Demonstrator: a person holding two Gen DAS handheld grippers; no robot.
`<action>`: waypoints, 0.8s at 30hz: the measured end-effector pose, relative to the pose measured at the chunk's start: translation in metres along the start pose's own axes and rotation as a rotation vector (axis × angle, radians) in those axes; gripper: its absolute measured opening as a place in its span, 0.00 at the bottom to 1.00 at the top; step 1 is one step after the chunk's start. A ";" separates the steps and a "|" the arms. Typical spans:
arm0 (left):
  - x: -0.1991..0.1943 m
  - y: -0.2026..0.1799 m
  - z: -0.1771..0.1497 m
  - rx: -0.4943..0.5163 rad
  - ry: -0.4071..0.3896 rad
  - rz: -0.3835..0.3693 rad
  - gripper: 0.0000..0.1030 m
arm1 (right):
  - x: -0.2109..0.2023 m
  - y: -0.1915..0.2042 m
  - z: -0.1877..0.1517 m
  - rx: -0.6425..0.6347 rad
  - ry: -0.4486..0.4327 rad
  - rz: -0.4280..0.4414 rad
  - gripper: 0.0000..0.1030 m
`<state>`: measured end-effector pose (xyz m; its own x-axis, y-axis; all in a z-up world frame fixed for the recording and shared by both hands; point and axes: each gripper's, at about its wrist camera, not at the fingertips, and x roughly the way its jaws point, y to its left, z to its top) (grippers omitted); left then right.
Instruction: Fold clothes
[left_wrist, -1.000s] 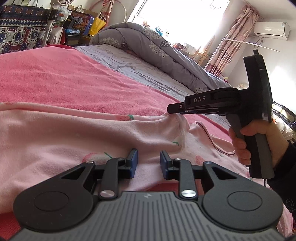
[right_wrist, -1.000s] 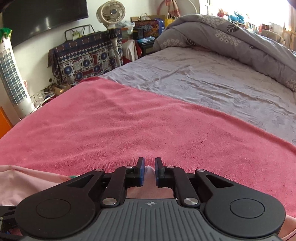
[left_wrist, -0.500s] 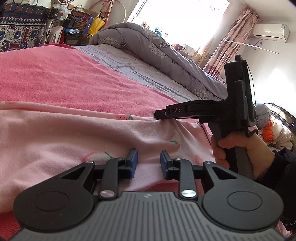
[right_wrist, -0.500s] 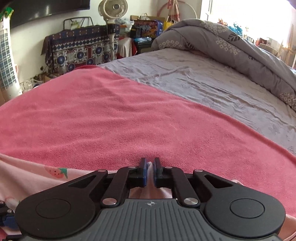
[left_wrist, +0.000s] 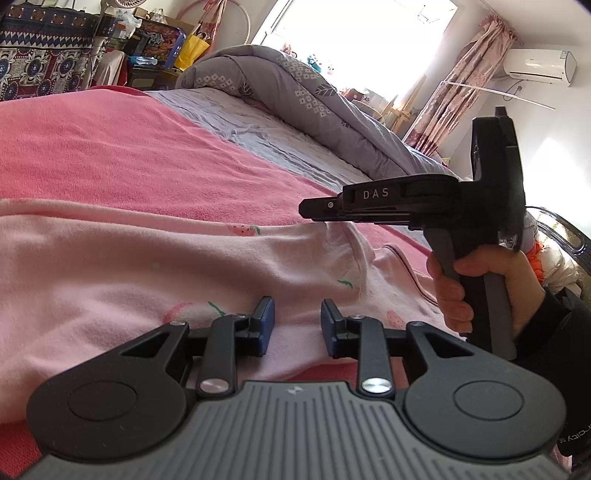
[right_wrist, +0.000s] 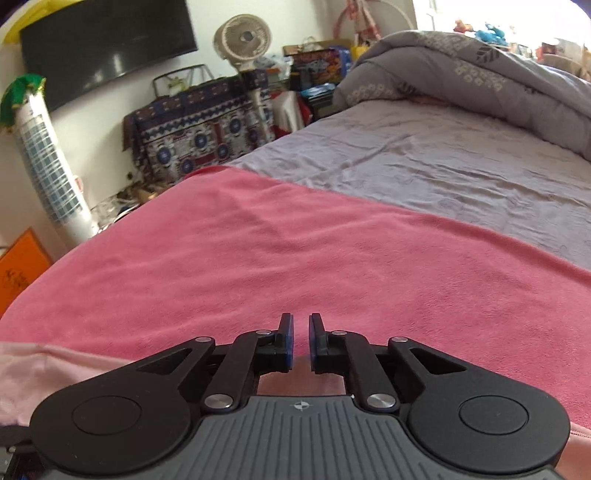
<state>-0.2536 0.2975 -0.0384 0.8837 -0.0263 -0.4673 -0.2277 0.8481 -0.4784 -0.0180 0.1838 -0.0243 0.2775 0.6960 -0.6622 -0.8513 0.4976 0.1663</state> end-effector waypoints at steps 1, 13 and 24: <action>0.000 0.000 0.000 0.000 0.000 0.000 0.36 | -0.002 0.010 -0.002 -0.046 0.010 0.020 0.27; 0.000 -0.001 0.001 -0.002 0.000 -0.004 0.36 | 0.008 0.057 -0.023 -0.279 0.124 0.013 0.46; -0.001 0.000 0.001 -0.007 -0.001 -0.012 0.37 | 0.014 0.063 -0.011 -0.167 0.033 -0.040 0.05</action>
<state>-0.2540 0.2986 -0.0372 0.8870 -0.0358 -0.4604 -0.2197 0.8442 -0.4889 -0.0722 0.2193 -0.0315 0.2997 0.6587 -0.6901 -0.9031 0.4291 0.0174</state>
